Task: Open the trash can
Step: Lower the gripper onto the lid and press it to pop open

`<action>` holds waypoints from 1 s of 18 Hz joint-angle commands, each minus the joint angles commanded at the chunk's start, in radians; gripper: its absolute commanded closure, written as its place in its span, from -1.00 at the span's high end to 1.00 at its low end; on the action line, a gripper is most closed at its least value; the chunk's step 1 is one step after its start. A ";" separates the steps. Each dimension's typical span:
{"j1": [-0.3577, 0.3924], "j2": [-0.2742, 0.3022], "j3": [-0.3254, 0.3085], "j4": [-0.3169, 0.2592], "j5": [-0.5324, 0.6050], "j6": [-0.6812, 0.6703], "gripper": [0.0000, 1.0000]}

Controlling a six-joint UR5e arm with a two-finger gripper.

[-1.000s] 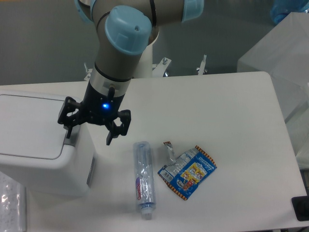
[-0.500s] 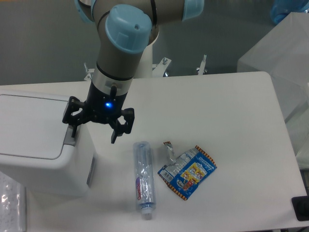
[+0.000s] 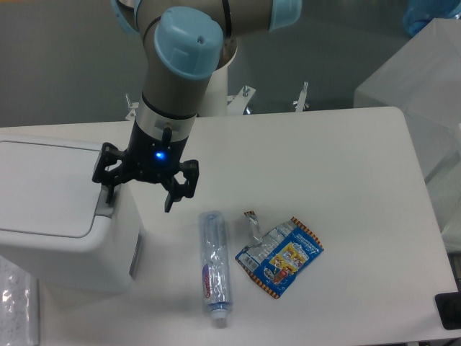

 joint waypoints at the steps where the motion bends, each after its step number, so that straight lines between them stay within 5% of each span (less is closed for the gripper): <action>1: 0.000 0.000 0.000 0.000 0.000 0.000 1.00; 18: 0.002 0.003 -0.011 0.002 0.000 0.000 1.00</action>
